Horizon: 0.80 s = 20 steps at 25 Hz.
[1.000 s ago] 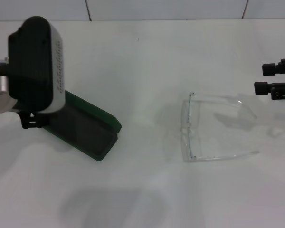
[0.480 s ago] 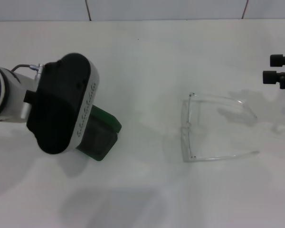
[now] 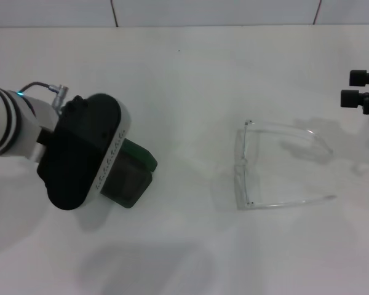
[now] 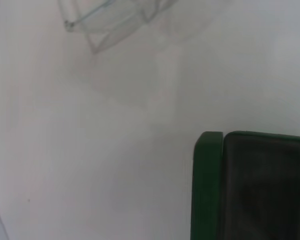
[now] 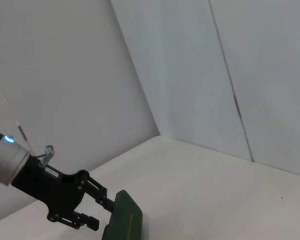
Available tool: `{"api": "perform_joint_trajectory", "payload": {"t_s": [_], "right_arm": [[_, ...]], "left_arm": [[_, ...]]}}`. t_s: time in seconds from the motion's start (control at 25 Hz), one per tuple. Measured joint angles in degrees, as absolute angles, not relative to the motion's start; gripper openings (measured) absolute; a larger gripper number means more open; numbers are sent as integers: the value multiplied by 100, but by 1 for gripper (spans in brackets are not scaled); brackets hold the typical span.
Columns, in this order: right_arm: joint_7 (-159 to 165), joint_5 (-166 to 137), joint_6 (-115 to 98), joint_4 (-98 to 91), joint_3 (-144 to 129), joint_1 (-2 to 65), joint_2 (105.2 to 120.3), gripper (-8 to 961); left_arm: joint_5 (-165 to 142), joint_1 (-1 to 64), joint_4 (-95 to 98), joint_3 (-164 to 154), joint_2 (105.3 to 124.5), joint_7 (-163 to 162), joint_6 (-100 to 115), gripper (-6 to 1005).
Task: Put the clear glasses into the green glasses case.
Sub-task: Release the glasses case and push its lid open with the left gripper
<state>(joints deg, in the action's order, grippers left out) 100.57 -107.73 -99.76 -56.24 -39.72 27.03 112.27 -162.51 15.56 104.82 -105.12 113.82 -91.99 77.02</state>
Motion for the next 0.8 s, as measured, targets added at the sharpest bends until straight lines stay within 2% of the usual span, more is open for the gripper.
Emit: {"api": "perform_joint_trajectory", "payload": {"t_s": [0.8], "right_arm": [[10047,-10695,-10020,-5483,-3938,2625,11199,677]], "left_arm": [[-16240,1845,9915,-10731,11329,-9105,7225,475]]}}
